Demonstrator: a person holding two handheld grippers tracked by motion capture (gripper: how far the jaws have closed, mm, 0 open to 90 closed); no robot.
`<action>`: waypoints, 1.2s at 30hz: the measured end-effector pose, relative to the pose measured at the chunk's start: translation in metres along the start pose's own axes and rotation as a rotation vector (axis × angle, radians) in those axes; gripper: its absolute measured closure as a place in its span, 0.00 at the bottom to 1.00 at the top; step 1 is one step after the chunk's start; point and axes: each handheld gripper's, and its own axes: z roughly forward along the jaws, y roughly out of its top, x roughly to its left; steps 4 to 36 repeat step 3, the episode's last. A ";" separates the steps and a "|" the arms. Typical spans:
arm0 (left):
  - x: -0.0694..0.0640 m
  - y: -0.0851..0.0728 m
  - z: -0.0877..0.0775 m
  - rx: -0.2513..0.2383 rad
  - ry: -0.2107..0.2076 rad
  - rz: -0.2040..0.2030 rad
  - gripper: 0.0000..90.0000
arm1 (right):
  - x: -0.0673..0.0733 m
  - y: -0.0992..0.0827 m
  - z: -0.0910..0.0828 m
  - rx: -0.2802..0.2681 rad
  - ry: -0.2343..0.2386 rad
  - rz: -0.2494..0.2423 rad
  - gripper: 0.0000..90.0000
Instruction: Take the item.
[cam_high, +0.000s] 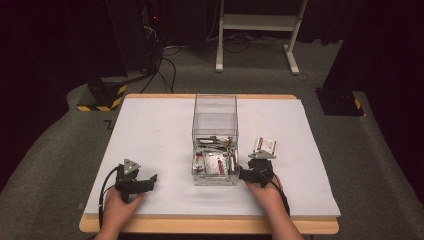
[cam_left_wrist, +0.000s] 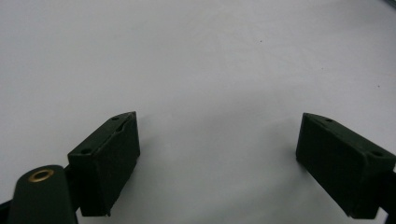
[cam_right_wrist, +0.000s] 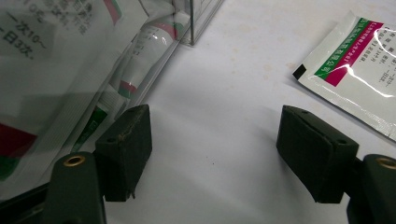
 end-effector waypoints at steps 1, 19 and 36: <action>0.000 0.000 0.000 0.000 0.000 0.000 0.15 | 0.000 0.000 0.000 0.000 0.000 0.000 0.30; 0.000 0.000 0.000 0.000 0.000 0.000 0.15 | 0.000 0.000 0.000 0.000 0.000 0.000 0.30; 0.000 0.000 0.000 0.000 0.000 0.000 0.15 | 0.000 0.000 0.000 0.000 0.000 0.000 0.30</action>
